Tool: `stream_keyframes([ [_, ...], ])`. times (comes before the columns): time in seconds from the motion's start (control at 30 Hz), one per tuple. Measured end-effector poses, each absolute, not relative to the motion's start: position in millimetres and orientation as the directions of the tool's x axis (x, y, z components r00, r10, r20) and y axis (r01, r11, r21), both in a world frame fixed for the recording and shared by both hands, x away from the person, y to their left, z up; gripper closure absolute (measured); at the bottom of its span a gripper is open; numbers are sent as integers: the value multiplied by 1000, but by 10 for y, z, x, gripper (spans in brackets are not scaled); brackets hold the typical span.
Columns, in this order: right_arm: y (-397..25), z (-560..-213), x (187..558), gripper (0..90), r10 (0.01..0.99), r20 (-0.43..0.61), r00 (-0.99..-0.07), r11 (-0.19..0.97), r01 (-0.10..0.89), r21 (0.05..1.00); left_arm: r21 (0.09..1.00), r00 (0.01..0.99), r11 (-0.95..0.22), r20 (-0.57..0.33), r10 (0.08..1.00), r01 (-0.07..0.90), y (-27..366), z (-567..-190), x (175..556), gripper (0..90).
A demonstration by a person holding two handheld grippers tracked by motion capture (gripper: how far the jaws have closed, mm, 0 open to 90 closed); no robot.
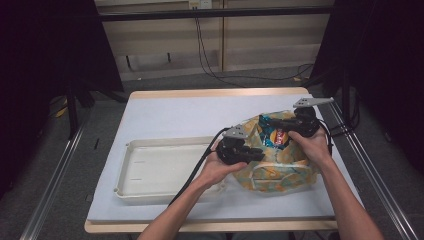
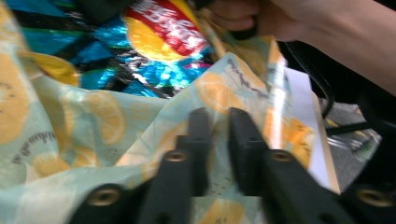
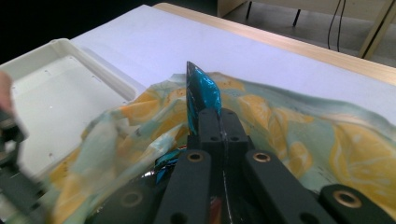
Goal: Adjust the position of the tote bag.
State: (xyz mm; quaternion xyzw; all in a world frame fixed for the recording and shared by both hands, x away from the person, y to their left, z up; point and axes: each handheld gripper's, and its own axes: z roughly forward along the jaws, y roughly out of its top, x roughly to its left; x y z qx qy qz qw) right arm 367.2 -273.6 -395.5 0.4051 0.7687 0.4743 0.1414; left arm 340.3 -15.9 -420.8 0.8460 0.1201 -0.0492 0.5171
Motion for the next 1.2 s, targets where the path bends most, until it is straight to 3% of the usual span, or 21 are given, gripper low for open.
stream_keyframes([
  [0.03,-2735,-3959,3679,900,761,161,-628,224,488,844,865,969,-438,-207,134,245,-154,-4201,3381,900],
  [0.8,-3020,-3900,3725,900,840,182,-512,84,452,888,774,969,-585,-225,101,241,-151,-4421,3186,900],
  [1.07,-3169,-3826,3680,900,842,231,-488,6,436,900,797,965,-547,-236,112,258,-75,-4482,3198,900],
  [1.2,-3123,-3841,3688,900,843,216,-493,27,441,897,822,960,-496,-250,129,281,-85,-4449,3207,838],
])
